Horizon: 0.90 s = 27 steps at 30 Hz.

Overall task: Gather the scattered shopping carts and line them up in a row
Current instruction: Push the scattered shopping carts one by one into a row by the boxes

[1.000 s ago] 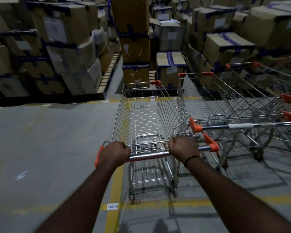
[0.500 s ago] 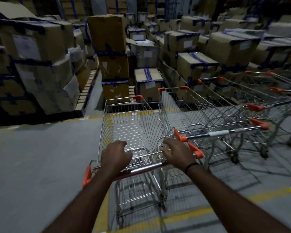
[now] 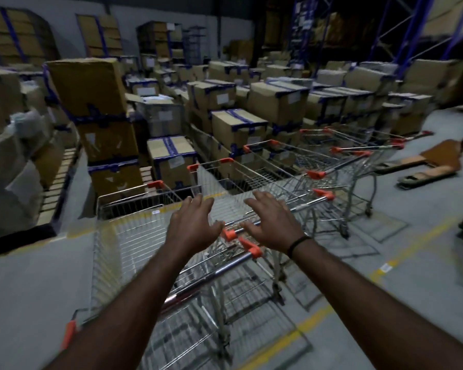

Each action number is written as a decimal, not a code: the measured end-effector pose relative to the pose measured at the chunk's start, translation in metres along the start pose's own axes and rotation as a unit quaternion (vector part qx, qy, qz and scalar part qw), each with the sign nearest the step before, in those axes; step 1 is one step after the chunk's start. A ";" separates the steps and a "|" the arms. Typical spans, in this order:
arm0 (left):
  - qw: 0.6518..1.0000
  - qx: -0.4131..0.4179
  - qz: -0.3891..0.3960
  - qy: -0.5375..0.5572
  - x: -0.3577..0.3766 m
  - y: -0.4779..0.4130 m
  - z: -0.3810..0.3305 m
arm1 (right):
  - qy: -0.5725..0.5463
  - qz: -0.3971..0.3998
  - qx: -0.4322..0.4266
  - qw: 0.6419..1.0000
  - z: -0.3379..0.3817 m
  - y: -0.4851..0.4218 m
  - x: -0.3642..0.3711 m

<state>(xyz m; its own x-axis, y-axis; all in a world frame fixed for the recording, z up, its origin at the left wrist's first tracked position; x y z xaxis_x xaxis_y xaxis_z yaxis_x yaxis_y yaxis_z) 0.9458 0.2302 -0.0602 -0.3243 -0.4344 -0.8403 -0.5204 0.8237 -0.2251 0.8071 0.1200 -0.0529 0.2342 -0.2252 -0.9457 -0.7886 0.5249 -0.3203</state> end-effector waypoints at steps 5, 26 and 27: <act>0.997 0.070 0.030 0.008 0.027 -0.015 -0.086 | 0.017 -0.001 0.051 0.999 -0.069 0.023 -0.023; 0.950 0.271 0.150 0.036 0.262 -0.082 -0.438 | 0.052 0.047 0.241 0.968 -0.435 0.167 -0.053; 0.947 0.277 0.157 0.033 0.273 -0.087 -0.450 | 0.052 0.048 0.249 0.966 -0.449 0.171 -0.052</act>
<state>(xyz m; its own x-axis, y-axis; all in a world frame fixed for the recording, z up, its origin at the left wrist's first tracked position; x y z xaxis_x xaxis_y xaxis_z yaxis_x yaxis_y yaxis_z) 0.5470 -0.1240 -0.0480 -0.4535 -0.1425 -0.8798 0.0989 0.9730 -0.2086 0.4047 -0.1467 -0.0340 0.0945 -0.2244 -0.9699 -0.4262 0.8713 -0.2431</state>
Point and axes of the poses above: each hand's wrist, its own y-axis away from the middle knuckle, its own x-axis out of the palm, z = x × y, the point moved 10 cm from there along -y, towards the middle knuckle, and after that the axes turned 15 degrees about y, right-handed, at the moved point
